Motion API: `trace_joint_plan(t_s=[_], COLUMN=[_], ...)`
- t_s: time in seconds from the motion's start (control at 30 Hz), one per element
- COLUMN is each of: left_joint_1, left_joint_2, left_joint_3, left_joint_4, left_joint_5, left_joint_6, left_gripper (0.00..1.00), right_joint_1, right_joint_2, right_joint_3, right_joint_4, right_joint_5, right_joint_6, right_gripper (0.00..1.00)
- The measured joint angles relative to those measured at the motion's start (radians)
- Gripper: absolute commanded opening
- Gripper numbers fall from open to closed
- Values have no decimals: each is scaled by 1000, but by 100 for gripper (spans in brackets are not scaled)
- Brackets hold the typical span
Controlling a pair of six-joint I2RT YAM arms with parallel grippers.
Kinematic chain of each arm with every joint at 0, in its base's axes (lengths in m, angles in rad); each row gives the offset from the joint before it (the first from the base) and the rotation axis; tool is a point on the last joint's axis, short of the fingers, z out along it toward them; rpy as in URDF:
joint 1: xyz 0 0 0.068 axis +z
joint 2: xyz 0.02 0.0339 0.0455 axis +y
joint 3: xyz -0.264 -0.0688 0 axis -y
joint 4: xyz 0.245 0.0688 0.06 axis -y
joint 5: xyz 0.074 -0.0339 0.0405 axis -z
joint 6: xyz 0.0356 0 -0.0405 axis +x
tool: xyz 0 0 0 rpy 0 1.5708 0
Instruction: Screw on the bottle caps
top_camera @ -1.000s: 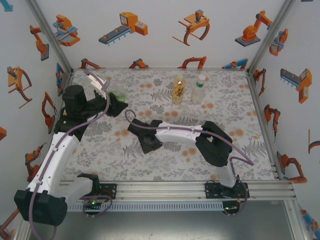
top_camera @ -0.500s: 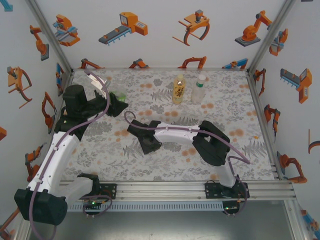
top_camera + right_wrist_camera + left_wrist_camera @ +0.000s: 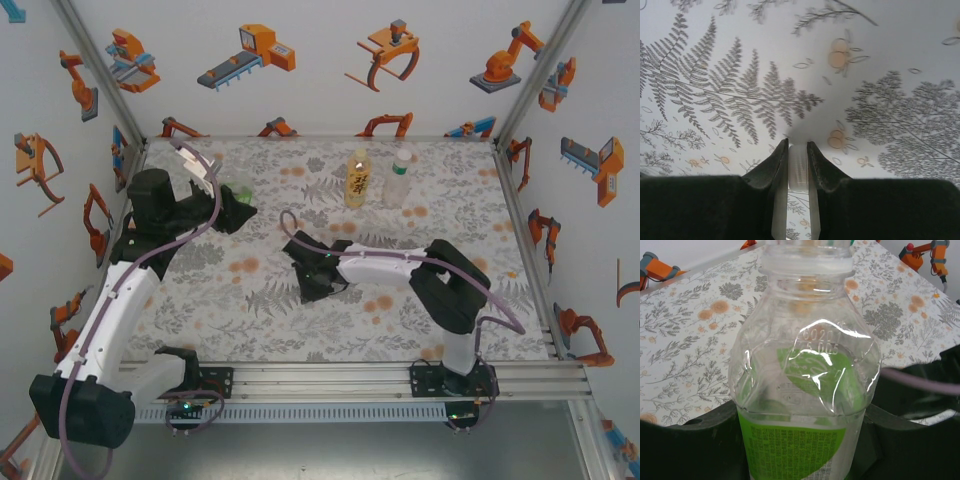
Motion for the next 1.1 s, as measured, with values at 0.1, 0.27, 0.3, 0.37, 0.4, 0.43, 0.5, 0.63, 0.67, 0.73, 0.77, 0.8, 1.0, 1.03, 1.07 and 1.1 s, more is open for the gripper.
trace_joint_plan(t_s=[0.1,0.27,0.3,0.37,0.4,0.43,0.5,0.63,0.67,0.73,0.77,0.8,1.0,1.03,1.07,1.1], left_joint_1=[0,0,0,0,0,0,0,0,0,0,0,0,0,0,0,0], left_joint_2=[1,11,14,20,22,24,27,34,37,40,41,41,43,43,45,47], left_joint_3=[0,0,0,0,0,0,0,3,6,8,8,8,8,8,8,9], left_joint_4=[0,0,0,0,0,0,-1,-5,-8,-8,-10,-11,-23,-23,-23,-24], left_joint_5=[0,0,0,0,0,0,0,0,0,0,0,0,0,0,0,0], left_joint_6=[0,0,0,-1,-1,-2,-3,-3,-3,-3,-3,-3,-3,-4,-4,-4], left_gripper=[0,0,0,0,0,0,0,0,0,0,0,0,0,0,0,0], right_joint_1=[-58,-123,-130,-140,-142,-143,-143,-137,-132,-115,-105,-93,-28,-19,-7,5], right_joint_2=[-60,-119,-128,-143,-147,-148,-149,-138,-131,-111,-100,-89,-23,-15,-5,5], right_joint_3=[-117,-238,-253,-272,-274,-274,-272,-238,-222,-178,-155,-131,-6,8,26,43], right_joint_4=[129,267,281,295,293,292,291,249,231,178,150,121,-34,-54,-80,-104], right_joint_5=[-71,-128,-132,-133,-131,-129,-129,-117,-110,-84,-68,-49,51,64,79,95], right_joint_6=[47,102,108,119,120,121,120,111,105,85,75,63,4,-2,-9,-14], right_gripper=[23,33,34,38,39,41,43,46,46,46,47,47,47,47,47,47])
